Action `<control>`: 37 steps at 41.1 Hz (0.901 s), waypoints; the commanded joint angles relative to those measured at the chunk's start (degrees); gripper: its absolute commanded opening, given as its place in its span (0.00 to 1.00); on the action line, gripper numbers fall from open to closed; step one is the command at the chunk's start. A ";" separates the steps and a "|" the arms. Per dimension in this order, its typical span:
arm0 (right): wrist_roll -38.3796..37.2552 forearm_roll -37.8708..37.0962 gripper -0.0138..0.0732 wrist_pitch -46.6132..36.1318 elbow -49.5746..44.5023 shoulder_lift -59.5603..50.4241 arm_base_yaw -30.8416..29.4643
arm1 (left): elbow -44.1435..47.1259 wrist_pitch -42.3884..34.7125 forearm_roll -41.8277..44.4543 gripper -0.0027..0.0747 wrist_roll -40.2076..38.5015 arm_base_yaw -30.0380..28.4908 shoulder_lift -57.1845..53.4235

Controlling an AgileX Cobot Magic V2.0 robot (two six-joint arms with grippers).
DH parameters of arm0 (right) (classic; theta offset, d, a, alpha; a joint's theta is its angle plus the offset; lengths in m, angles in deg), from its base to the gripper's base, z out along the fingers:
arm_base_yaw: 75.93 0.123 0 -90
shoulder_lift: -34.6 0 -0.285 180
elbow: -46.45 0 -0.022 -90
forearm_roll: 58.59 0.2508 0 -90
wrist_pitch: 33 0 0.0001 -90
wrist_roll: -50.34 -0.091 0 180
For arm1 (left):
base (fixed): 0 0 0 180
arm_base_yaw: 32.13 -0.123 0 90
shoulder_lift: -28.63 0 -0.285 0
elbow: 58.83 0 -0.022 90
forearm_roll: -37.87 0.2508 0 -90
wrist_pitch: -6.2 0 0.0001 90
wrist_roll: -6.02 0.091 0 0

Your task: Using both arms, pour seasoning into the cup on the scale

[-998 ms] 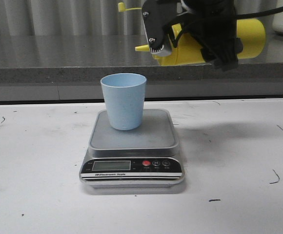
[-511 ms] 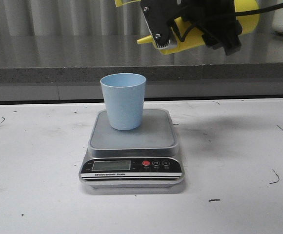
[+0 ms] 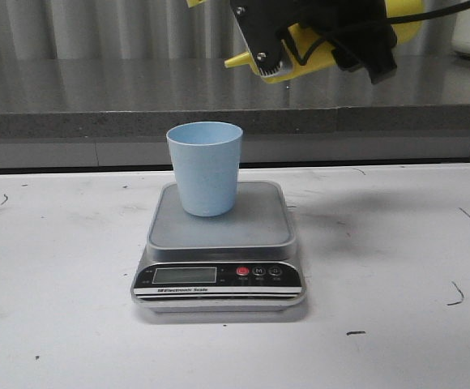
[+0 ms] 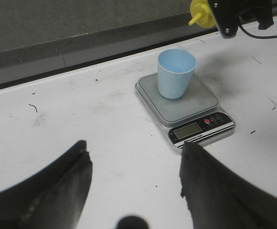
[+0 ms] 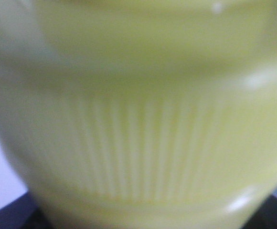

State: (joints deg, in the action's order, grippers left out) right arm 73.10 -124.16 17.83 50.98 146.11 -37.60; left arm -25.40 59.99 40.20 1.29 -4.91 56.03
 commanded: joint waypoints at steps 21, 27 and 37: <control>-15.56 46.17 0.50 -0.23 -1.92 -19.68 -15.58 | -1.36 -4.19 -0.04 0.56 -0.54 0.29 0.56; -16.25 55.22 0.50 -13.52 -12.32 -29.00 -22.09 | -1.36 -4.19 -0.04 0.56 -0.54 0.29 0.56; -16.25 67.36 0.50 -39.45 -32.60 -38.59 -25.51 | -1.36 -4.19 -0.04 0.56 -0.54 0.29 0.56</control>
State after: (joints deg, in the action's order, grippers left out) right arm 57.05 -60.69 -7.29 21.93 111.05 -62.55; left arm -25.40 59.99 40.20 1.29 -4.91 56.03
